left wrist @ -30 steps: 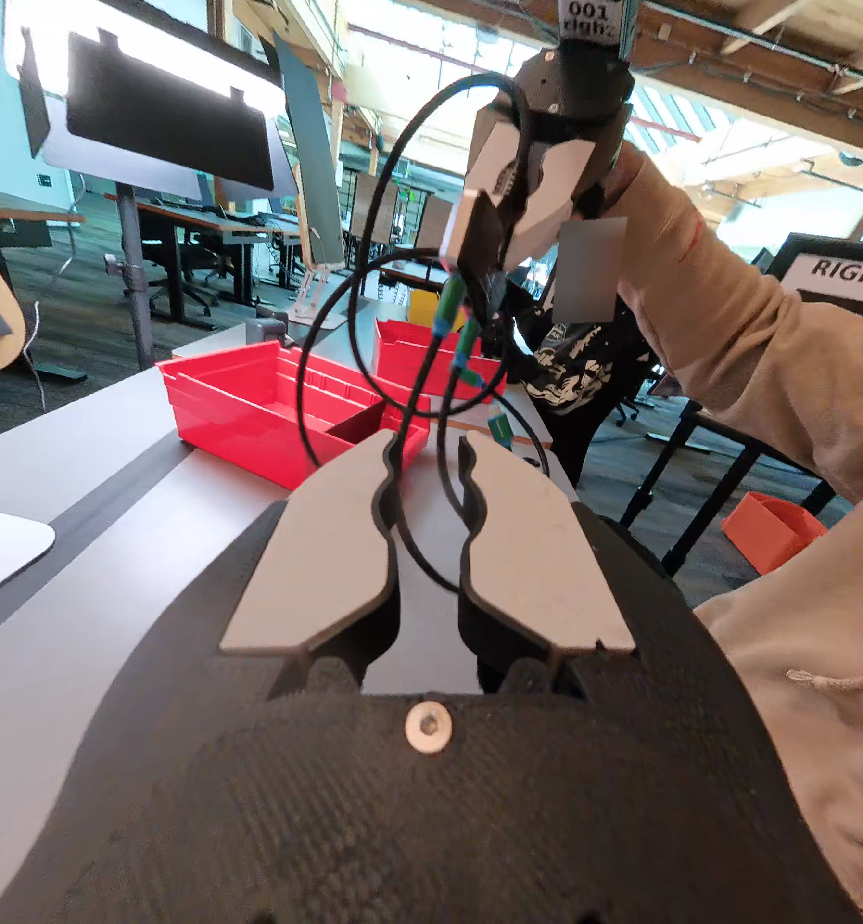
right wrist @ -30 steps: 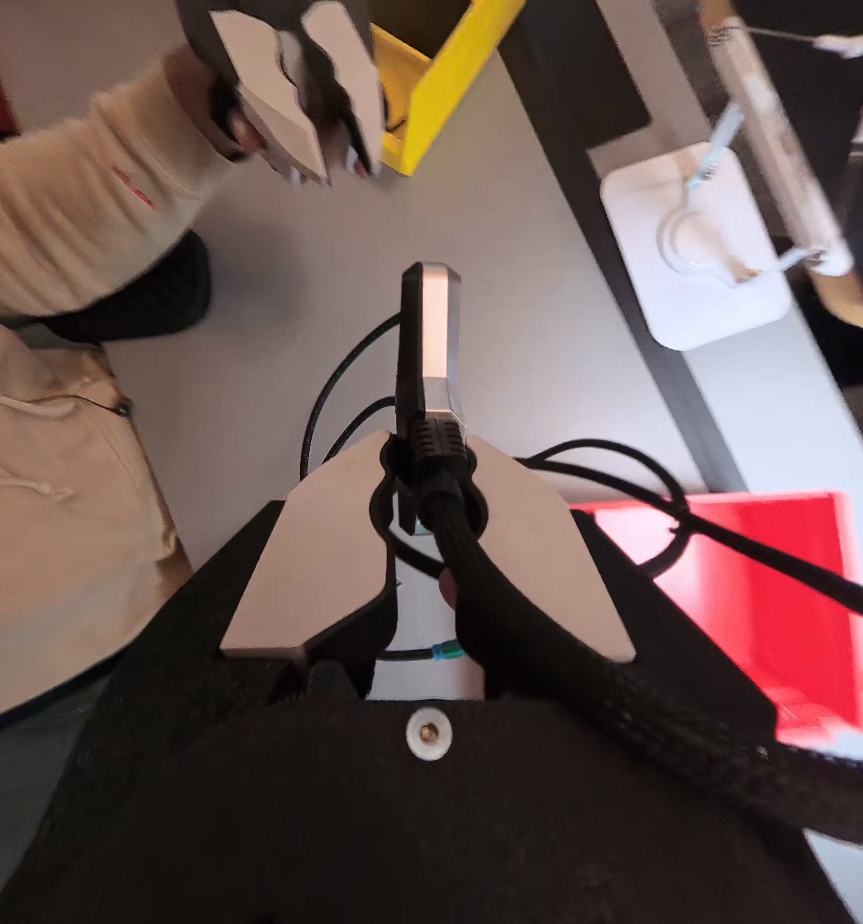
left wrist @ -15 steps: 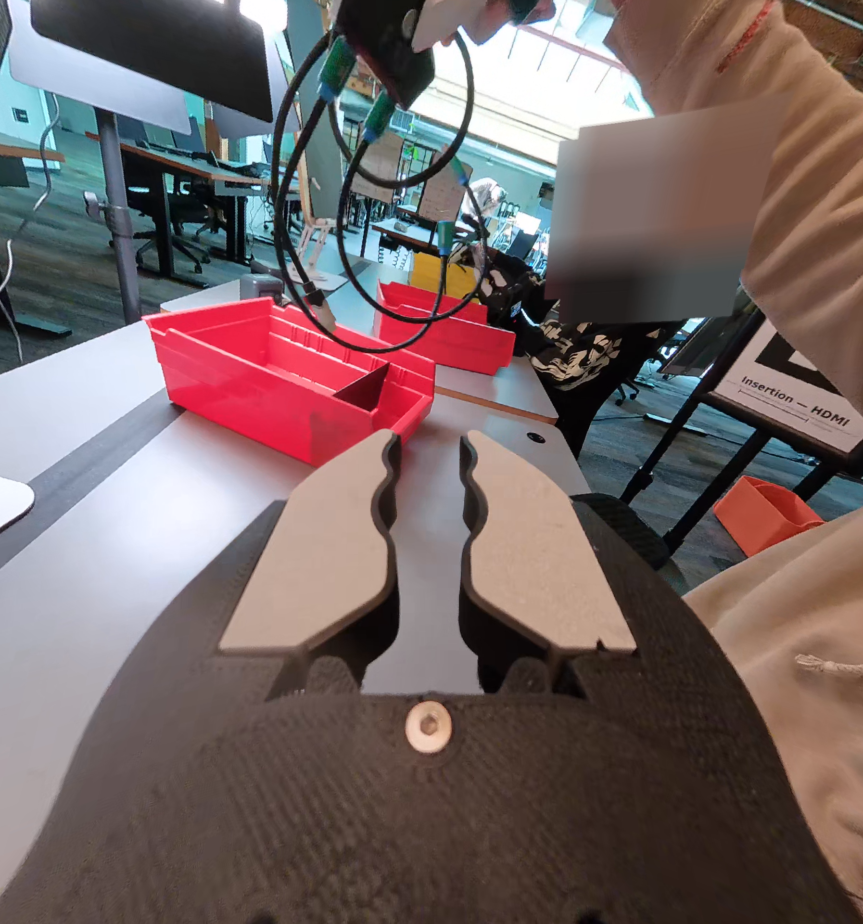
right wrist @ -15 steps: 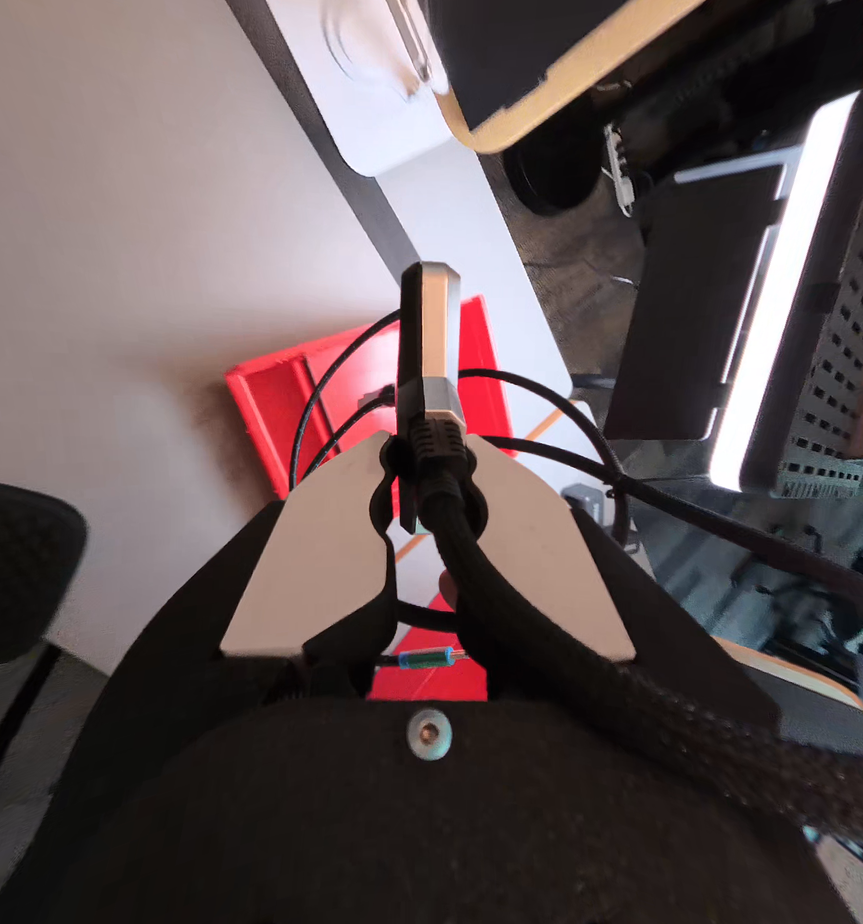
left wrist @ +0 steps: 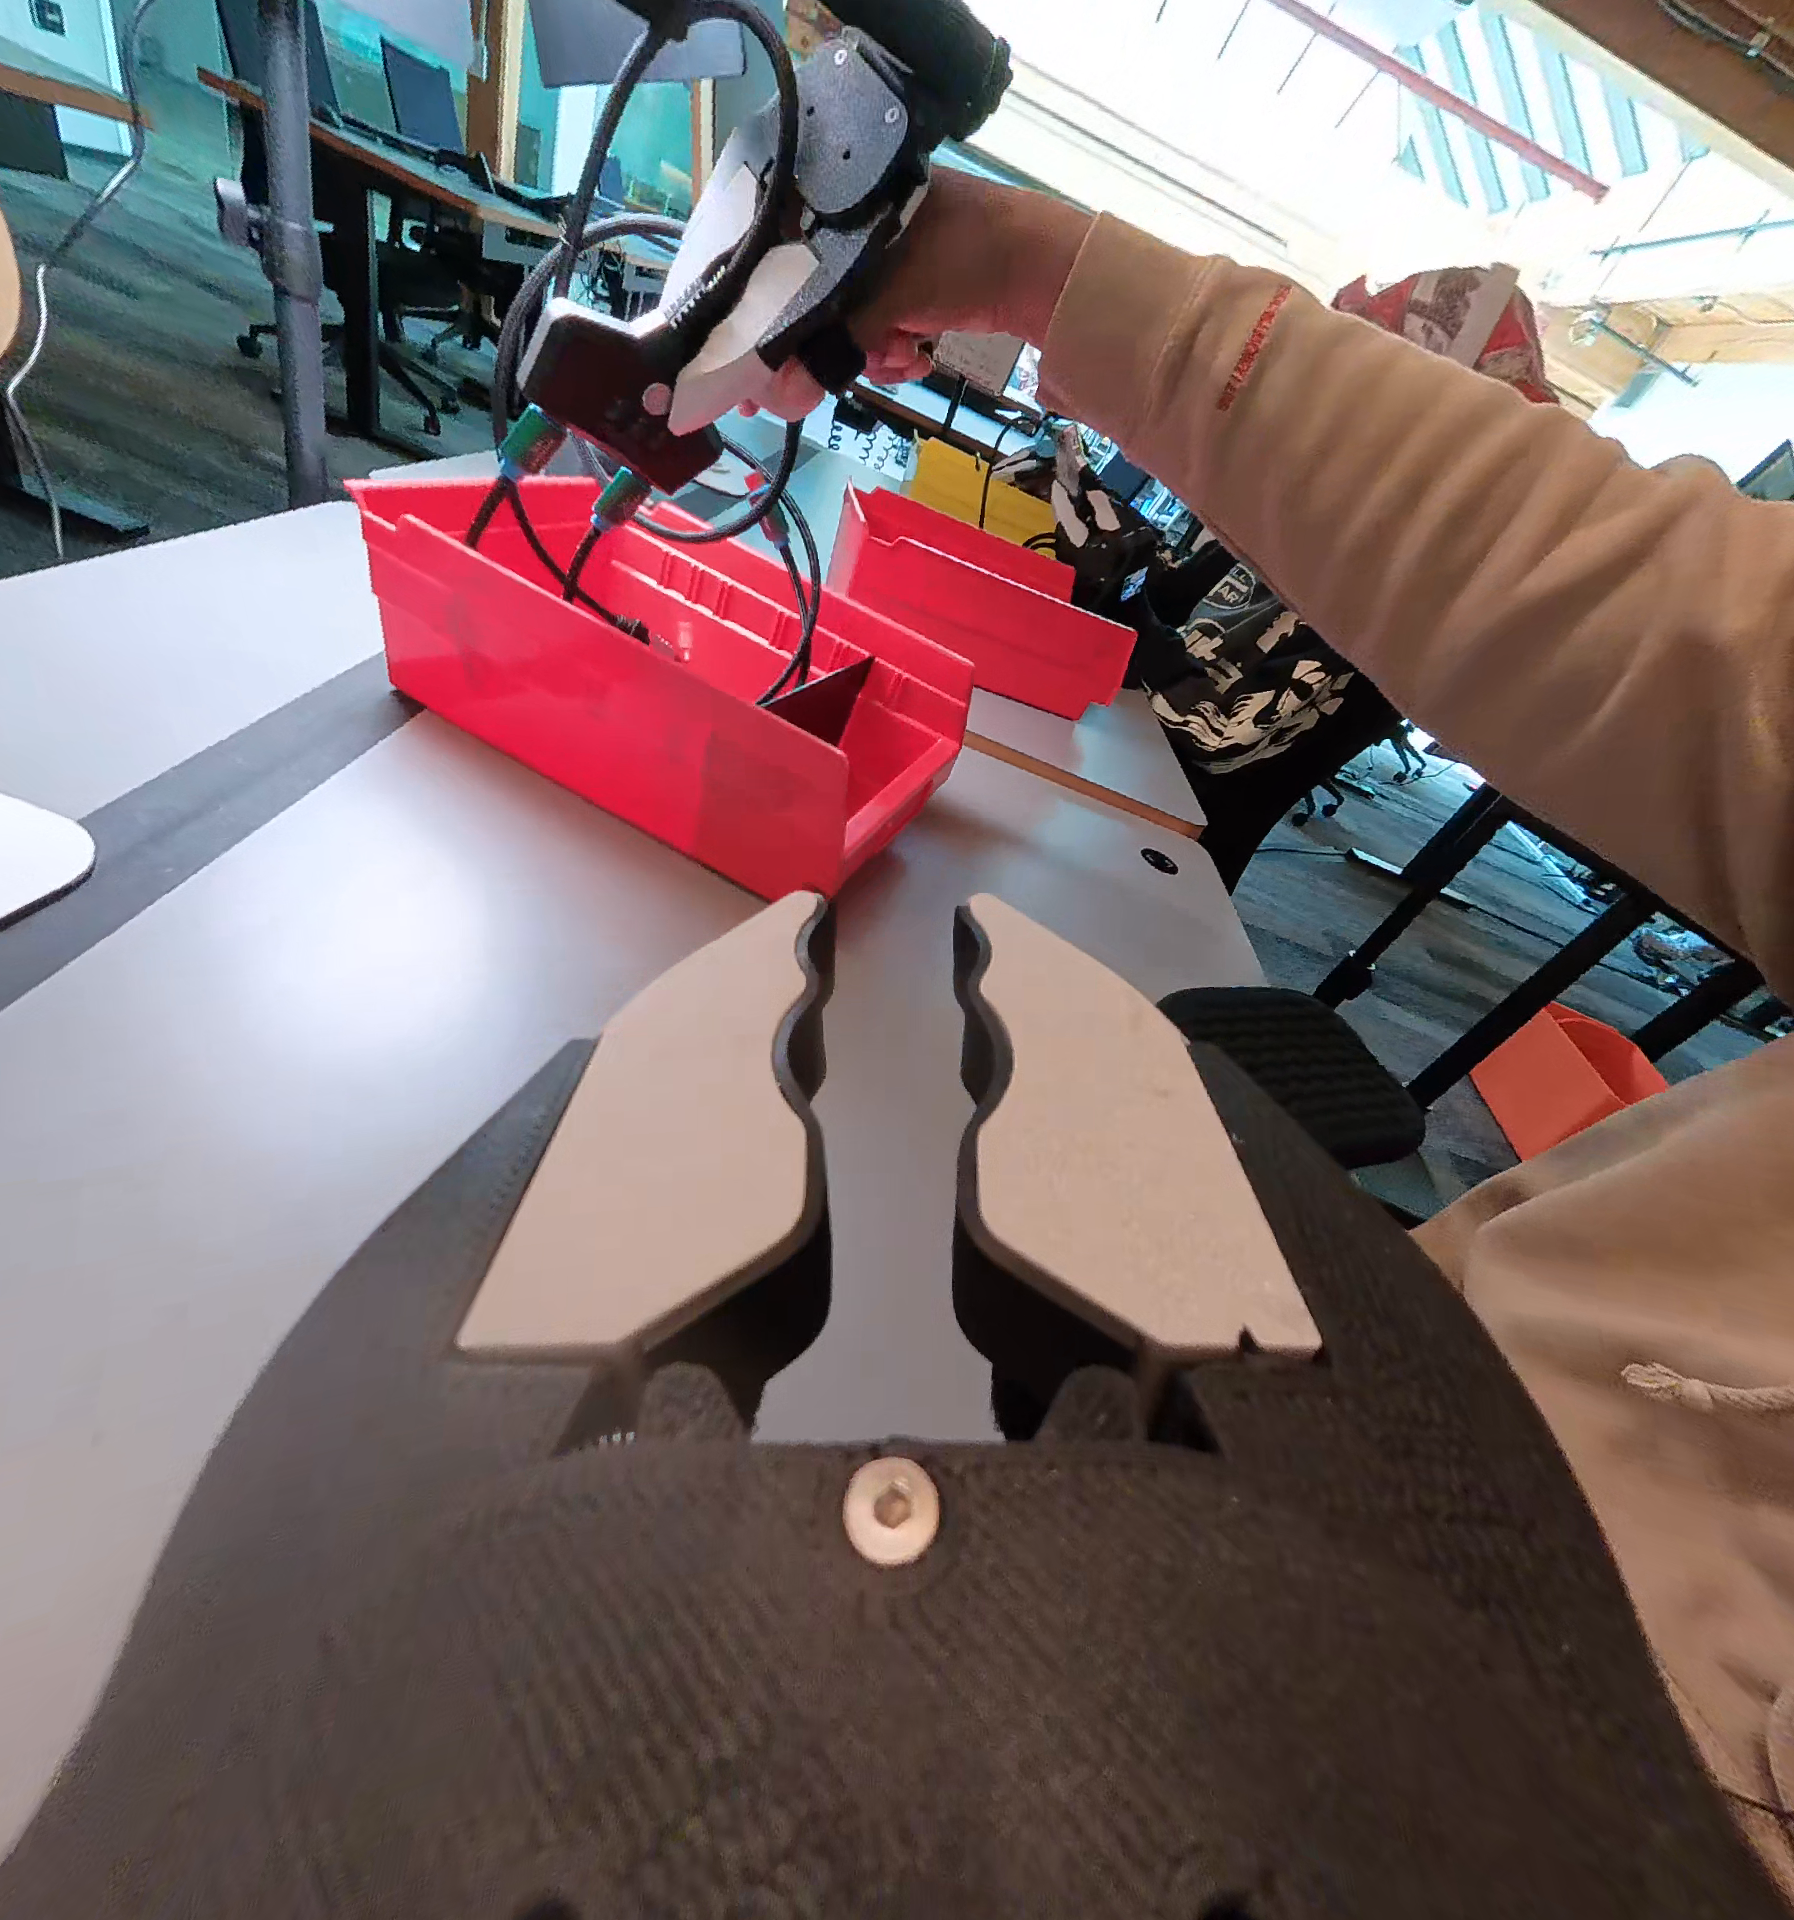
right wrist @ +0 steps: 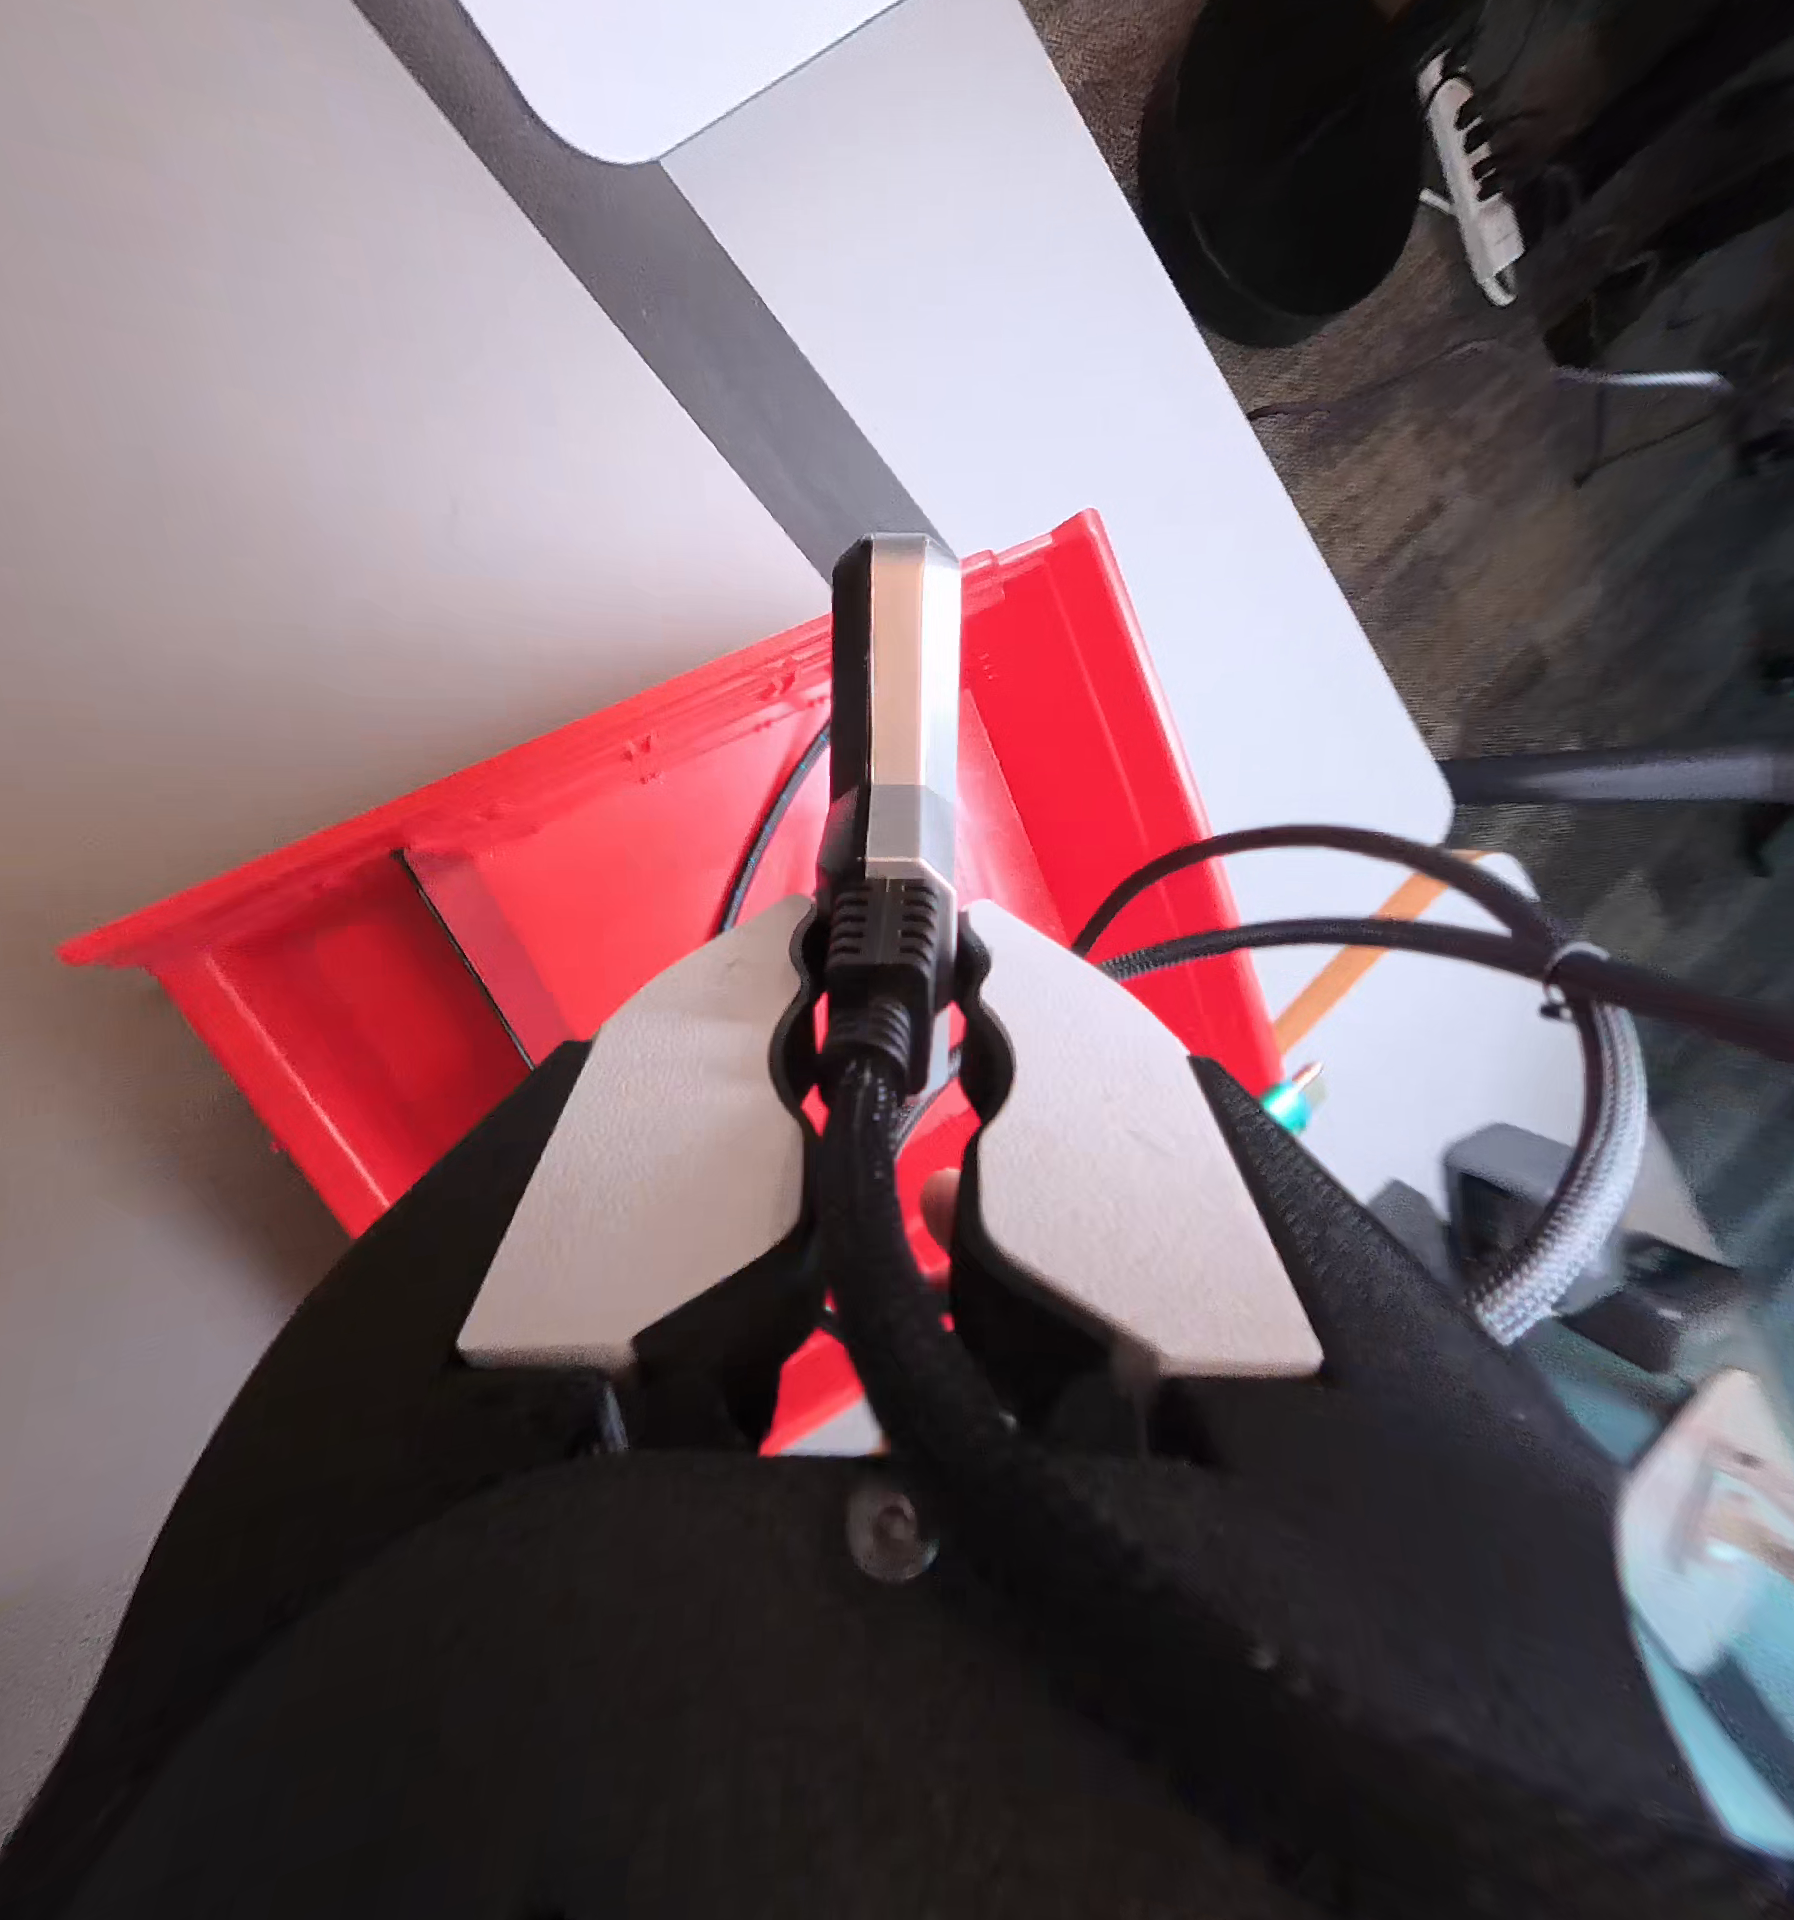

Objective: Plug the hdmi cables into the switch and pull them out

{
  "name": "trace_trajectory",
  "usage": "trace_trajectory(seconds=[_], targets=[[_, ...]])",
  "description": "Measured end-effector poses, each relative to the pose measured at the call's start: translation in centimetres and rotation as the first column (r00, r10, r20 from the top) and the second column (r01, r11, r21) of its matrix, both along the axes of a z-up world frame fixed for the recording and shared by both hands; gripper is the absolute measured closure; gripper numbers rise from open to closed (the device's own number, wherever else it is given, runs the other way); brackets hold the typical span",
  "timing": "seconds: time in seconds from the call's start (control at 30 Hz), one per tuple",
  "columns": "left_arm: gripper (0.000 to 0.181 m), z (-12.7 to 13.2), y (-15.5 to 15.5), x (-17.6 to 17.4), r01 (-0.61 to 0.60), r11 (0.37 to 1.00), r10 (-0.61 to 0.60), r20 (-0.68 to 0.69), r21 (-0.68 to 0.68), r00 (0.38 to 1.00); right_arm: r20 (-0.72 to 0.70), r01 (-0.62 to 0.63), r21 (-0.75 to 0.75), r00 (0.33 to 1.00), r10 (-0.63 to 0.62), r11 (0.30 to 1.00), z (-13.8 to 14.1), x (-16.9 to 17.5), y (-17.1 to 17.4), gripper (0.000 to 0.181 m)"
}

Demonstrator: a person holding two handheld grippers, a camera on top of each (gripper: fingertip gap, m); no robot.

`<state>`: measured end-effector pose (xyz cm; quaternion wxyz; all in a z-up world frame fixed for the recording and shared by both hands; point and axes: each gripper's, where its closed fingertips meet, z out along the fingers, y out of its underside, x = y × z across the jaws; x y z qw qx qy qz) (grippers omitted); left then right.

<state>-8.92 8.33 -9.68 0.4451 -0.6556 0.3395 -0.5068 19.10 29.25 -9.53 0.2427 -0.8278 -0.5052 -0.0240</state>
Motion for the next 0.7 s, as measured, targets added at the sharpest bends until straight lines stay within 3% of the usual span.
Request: trace_trajectory(seconds=[0.13,0.3,0.4,0.7], targets=[[0.159,-1.0,0.6,-0.2,-0.005,0.999,0.005,-0.007,-0.033,1.000,-0.135,0.103,-0.069,0.985,-0.111,0.992,-0.7,0.2,1.1,0.155],[0.159,-1.8,0.9,-0.2,-0.007,0.999,0.006,-0.017,-0.053,1.000,-0.197,0.206,-0.078,0.956,-0.218,0.975,0.6,1.1,1.5,0.152],[0.159,-2.0,0.9,0.0,-0.002,0.998,0.001,-0.018,-0.062,1.000,-0.162,0.254,-0.072,0.951,-0.262,0.965,1.1,2.6,1.1,0.146],[0.159,-2.1,0.4,0.6,0.015,0.998,-0.016,-0.028,-0.062,0.999,0.121,0.228,-0.040,0.968,-0.222,0.973,1.2,6.9,-2.2,0.143]])
